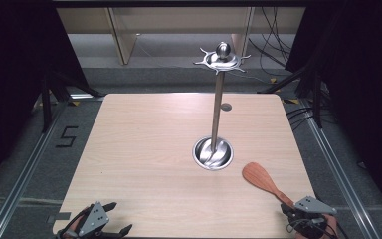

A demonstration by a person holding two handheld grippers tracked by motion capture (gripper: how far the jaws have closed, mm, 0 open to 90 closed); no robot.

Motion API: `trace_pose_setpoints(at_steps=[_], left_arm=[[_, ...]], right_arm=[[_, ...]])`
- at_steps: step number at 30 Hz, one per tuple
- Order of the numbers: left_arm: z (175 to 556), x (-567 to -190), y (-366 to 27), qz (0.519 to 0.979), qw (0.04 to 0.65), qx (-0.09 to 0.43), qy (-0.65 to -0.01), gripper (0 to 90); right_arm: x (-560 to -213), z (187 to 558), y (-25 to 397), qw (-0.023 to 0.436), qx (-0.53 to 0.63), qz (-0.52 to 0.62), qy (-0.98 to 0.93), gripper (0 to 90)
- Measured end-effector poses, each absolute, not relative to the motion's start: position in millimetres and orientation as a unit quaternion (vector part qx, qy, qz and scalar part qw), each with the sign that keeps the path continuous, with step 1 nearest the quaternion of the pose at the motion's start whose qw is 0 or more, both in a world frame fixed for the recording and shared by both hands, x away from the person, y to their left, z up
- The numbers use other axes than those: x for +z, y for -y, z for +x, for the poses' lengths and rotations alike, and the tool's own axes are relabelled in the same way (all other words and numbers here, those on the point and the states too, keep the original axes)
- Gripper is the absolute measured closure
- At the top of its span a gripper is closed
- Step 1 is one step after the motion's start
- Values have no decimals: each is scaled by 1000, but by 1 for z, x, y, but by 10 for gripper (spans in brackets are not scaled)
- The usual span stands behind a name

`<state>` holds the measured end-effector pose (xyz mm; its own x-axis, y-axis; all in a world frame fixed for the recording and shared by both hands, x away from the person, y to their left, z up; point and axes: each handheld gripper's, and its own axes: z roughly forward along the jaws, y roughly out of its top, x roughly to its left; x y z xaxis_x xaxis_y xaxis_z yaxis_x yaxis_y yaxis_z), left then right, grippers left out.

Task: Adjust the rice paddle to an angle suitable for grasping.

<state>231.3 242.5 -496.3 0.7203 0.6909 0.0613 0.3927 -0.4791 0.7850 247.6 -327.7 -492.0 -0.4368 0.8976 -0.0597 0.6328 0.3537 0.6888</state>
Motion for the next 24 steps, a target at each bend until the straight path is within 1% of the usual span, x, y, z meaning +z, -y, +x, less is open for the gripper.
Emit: trace_pose_setpoints(at_steps=[1, 2, 3, 4, 5, 7, 8, 11, 12, 14, 15, 16, 18, 19, 20, 21, 23, 24], left_arm=[[232, -497, -242, 836, 403, 190, -321, 160], [232, -496, -242, 838, 399, 192, -319, 160], [233, -495, -244, 846, 387, 194, -311, 160], [231, -497, -242, 834, 402, 185, -330, 160], [231, -497, -242, 833, 402, 185, -331, 160], [232, -495, -244, 846, 390, 192, -308, 160], [231, -496, -243, 842, 392, 185, -320, 160], [232, -496, -243, 843, 387, 191, -320, 160], [232, -494, -244, 847, 389, 192, -307, 160], [232, -495, -244, 845, 391, 191, -310, 160], [232, -495, -244, 845, 390, 192, -311, 160], [233, -494, -245, 848, 384, 196, -309, 160], [233, -495, -244, 848, 385, 196, -308, 160], [232, -496, -243, 844, 386, 190, -321, 160], [232, -496, -243, 843, 387, 191, -321, 160], [232, -496, -243, 845, 385, 188, -321, 160], [232, -496, -242, 843, 388, 190, -321, 160], [232, -496, -242, 842, 388, 190, -322, 160]], right_arm=[[-492, 248, 328, 221, 300, 483, -793, 900], [-494, 250, 330, 229, 301, 463, -802, 900], [-494, 249, 330, 227, 292, 474, -799, 900], [-494, 250, 331, 220, 292, 476, -800, 900], [-495, 250, 332, 230, 289, 475, -799, 900], [-497, 251, 333, 229, 289, 481, -796, 900], [-496, 252, 335, 236, 282, 478, -798, 900], [-498, 253, 337, 223, 281, 492, -793, 900], [-501, 255, 340, 225, 280, 484, -798, 900], [-501, 257, 341, 232, 279, 474, -803, 900], [-500, 255, 339, 220, 276, 498, -792, 900], [-501, 257, 342, 229, 268, 497, -793, 900], [-502, 258, 343, 228, 272, 497, -791, 900], [-501, 258, 344, 230, 268, 501, -790, 900], [-502, 260, 347, 241, 262, 488, -797, 900], [-502, 260, 346, 237, 265, 500, -790, 900], [-502, 263, 351, 251, 251, 483, -800, 900], [-502, 264, 350, 243, 259, 499, -791, 900]])
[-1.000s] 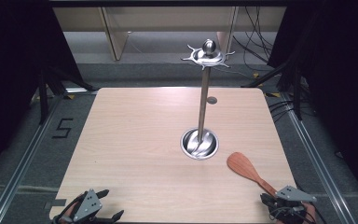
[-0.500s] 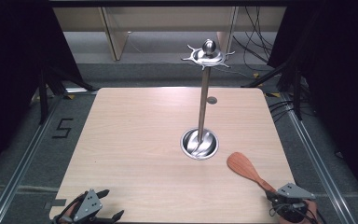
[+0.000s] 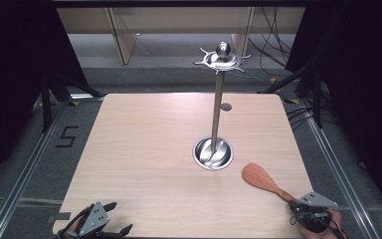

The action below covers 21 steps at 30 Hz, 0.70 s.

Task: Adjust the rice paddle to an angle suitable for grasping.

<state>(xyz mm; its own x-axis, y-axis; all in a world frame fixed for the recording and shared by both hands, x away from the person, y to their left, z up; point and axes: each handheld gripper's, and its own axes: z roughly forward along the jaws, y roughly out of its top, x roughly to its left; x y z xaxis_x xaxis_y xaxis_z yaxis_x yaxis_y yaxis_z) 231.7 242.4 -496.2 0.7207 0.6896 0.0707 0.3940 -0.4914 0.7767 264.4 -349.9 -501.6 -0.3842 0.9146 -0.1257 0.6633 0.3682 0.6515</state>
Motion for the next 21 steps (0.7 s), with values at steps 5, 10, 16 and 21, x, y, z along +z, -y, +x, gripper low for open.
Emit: trace_pose_setpoints(at_steps=[5, 10, 16, 21], left_arm=[[232, -496, -243, 842, 389, 186, -324, 160], [231, -497, -240, 834, 402, 182, -331, 160], [232, -497, -241, 836, 396, 185, -330, 160], [232, -497, -242, 839, 393, 188, -325, 160]], right_arm=[[-504, 275, 359, 255, 259, 474, -802, 900], [-502, 285, 364, 267, 244, 495, -790, 900], [-501, 305, 360, 259, 229, 528, -776, 900], [-502, 320, 359, 279, 225, 501, -788, 900]])
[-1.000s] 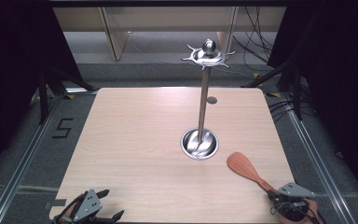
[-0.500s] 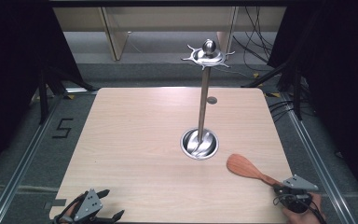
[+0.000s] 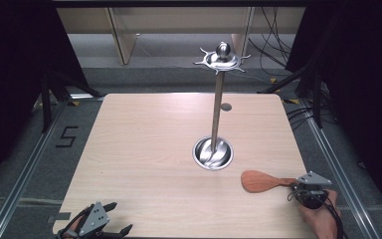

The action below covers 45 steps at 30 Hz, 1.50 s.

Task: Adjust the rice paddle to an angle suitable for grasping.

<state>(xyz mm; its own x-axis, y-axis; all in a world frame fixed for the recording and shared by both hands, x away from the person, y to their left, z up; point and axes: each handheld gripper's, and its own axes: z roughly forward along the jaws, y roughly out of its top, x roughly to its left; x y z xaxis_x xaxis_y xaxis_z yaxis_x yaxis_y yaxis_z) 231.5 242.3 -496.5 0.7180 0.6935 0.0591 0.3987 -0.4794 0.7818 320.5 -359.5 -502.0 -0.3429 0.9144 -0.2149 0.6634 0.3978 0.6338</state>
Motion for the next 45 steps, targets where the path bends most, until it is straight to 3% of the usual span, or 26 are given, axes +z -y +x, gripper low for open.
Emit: trace_pose_setpoints(at_steps=[14, 26, 45], left_arm=[[231, -498, -240, 828, 412, 180, -336, 161], [231, -497, -242, 840, 393, 186, -325, 161], [231, -496, -242, 830, 413, 188, -323, 161]], right_arm=[[-500, 362, 349, 288, 202, 499, -792, 900], [-498, 388, 326, 287, 199, 481, -804, 900], [-496, 402, 282, 262, 200, 444, -833, 900]])
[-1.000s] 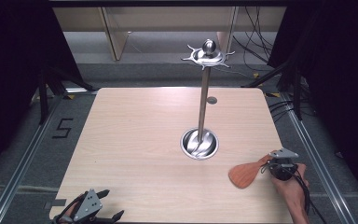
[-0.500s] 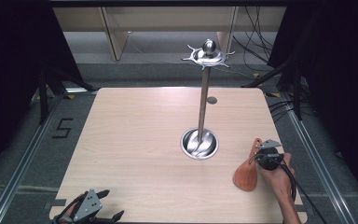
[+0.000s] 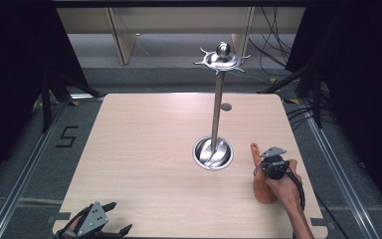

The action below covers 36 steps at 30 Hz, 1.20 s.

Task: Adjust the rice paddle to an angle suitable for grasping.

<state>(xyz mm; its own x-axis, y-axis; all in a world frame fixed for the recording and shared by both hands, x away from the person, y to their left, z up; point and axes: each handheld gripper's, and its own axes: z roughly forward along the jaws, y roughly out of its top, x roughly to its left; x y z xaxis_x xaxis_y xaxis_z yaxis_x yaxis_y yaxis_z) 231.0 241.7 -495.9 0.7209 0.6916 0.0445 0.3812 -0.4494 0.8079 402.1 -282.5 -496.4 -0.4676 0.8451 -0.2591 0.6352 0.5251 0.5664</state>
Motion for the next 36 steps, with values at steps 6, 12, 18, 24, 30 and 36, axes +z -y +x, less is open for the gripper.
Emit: trace_pose_setpoints(at_steps=[6, 12, 18, 24, 30, 36], left_arm=[[230, -494, -243, 836, 402, 183, -326, 161], [232, -494, -244, 841, 399, 189, -312, 161], [231, -495, -243, 835, 407, 188, -318, 161], [231, -494, -244, 840, 397, 187, -319, 161], [230, -495, -243, 830, 409, 184, -333, 161], [231, -495, -243, 835, 401, 183, -329, 161]], right_arm=[[-497, 395, 271, 248, 194, 445, -838, 899], [-494, 393, 270, 250, 203, 440, -838, 893], [-484, 396, 271, 254, 220, 427, -839, 843], [-469, 398, 270, 220, 233, 458, -829, 631], [-464, 407, 269, 196, 235, 477, -824, 485], [-459, 417, 266, 176, 228, 469, -835, 392]])
